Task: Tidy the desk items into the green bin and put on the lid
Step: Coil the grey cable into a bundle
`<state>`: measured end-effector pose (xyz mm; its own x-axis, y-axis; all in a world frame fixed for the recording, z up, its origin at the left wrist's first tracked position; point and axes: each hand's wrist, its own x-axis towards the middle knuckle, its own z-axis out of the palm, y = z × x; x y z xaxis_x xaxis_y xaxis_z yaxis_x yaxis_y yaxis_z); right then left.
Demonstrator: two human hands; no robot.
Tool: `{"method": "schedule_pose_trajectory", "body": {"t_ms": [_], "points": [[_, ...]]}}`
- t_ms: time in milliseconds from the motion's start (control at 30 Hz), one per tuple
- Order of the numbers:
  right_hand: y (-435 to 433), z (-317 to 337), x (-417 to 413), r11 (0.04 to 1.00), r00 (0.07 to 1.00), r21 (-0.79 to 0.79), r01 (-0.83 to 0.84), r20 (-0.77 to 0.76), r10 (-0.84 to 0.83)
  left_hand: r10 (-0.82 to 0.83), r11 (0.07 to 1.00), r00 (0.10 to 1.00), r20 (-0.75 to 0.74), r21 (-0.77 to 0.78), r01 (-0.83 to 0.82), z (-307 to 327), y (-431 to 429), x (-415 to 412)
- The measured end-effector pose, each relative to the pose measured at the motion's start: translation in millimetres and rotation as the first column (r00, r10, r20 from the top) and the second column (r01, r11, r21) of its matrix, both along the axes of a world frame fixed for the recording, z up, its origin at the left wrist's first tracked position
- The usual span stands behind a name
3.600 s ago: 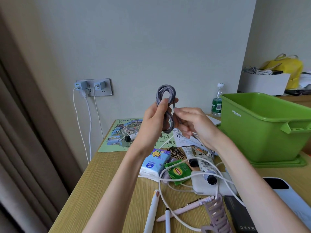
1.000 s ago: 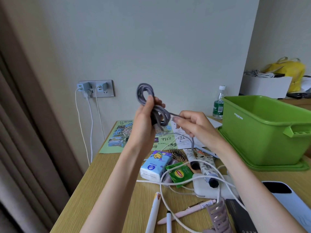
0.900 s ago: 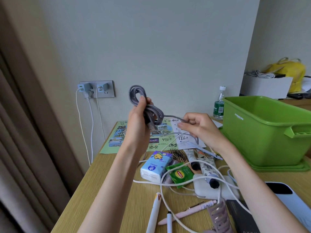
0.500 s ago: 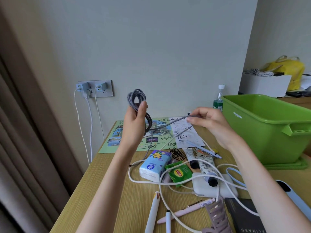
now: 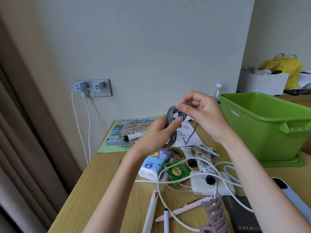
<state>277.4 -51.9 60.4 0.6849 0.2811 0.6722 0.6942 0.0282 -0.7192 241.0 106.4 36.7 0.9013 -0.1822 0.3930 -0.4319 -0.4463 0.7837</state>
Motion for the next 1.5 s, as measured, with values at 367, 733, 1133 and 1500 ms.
{"method": "schedule_pose_trajectory", "body": {"t_ms": [367,733,1133,1500], "points": [[5,-19,9,0.991,0.985,-0.115,0.066,-0.148,-0.083,-0.022,0.880,0.995,-0.098,-0.475,-0.027,16,4,-12],[15,-18,3,0.985,0.895,-0.050,-0.167,-0.426,0.130,-0.072,0.862,0.997,0.015,-0.502,0.070,14,-18,-15],[0,-18,3,0.935,0.933,-0.299,-0.191,-0.350,0.079,0.011,0.595,0.996,-0.083,-0.800,-0.073,14,5,1],[-21,-44,30,0.779,0.866,-0.492,0.389,-0.094,-0.492,0.156,0.448,0.969,-0.192,-0.860,-0.243,12,37,12]]}}
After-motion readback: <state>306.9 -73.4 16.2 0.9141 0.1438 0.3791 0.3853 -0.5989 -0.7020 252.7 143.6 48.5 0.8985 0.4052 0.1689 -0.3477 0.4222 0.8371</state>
